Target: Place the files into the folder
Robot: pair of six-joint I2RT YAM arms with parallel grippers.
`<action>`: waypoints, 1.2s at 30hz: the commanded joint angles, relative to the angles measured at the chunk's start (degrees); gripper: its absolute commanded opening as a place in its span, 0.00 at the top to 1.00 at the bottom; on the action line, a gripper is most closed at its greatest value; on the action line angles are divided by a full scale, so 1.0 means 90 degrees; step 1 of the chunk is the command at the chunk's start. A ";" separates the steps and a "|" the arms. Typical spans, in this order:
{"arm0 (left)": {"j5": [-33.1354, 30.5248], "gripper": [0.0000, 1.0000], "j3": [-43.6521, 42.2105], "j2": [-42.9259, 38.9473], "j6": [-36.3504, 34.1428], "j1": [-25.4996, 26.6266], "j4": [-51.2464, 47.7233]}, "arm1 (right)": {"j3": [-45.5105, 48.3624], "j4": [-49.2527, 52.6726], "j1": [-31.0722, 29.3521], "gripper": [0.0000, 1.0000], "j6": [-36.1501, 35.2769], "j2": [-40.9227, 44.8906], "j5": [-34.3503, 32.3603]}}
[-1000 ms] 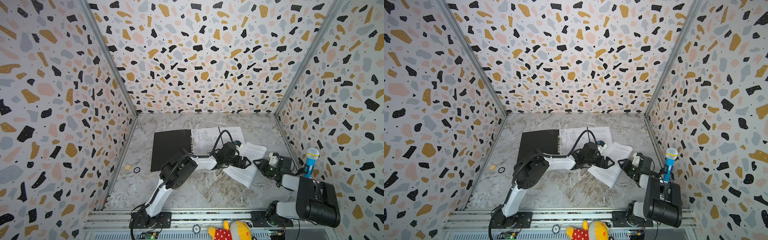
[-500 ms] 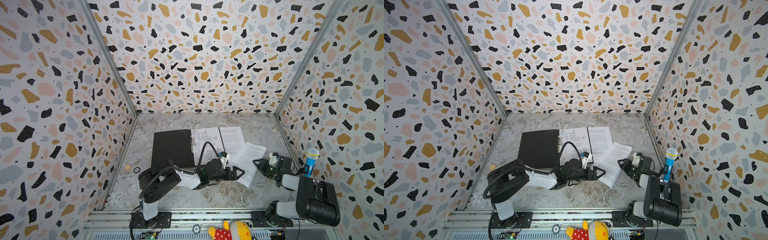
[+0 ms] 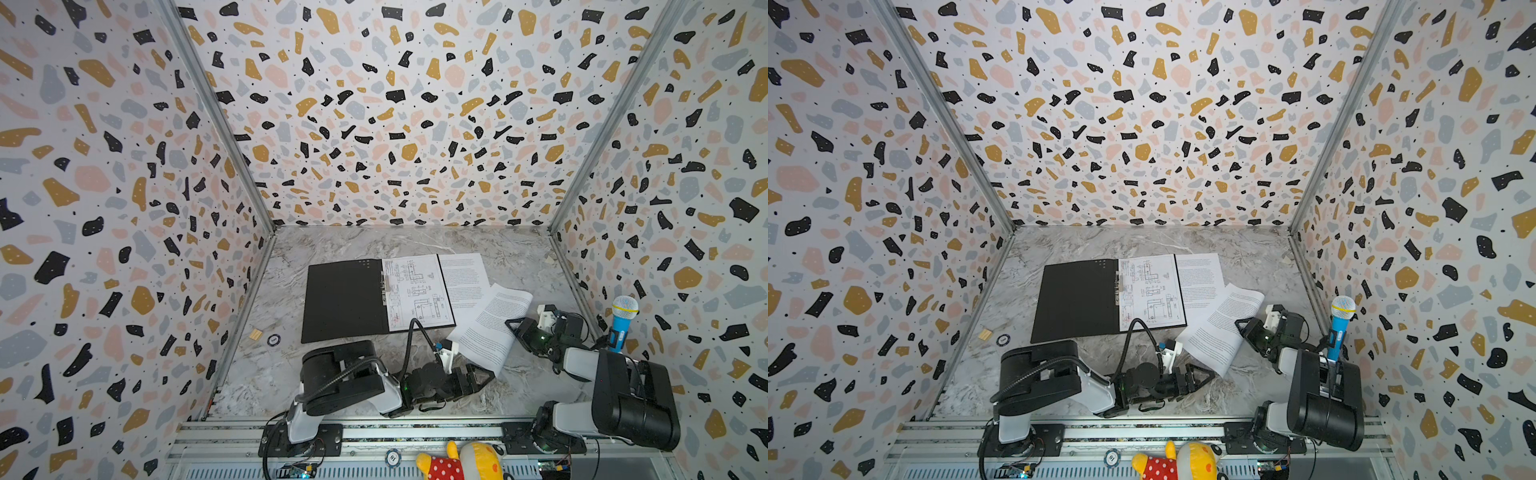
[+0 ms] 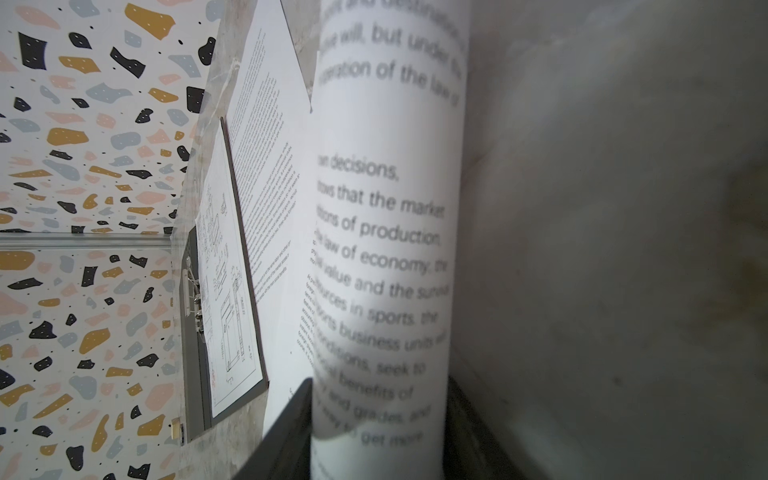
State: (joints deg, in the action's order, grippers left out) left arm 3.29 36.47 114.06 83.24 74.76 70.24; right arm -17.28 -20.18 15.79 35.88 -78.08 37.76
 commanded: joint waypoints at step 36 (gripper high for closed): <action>-0.1393 0.12 0.1303 0.1602 0.1346 -0.0053 0.1002 | 0.0149 0.0439 0.0089 0.54 -0.0140 -0.0007 -0.0185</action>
State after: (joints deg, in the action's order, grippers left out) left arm -7.05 47.42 127.11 95.42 74.67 79.70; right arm -17.19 -20.03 16.29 35.29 -78.06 37.71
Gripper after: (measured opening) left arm 0.881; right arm 0.456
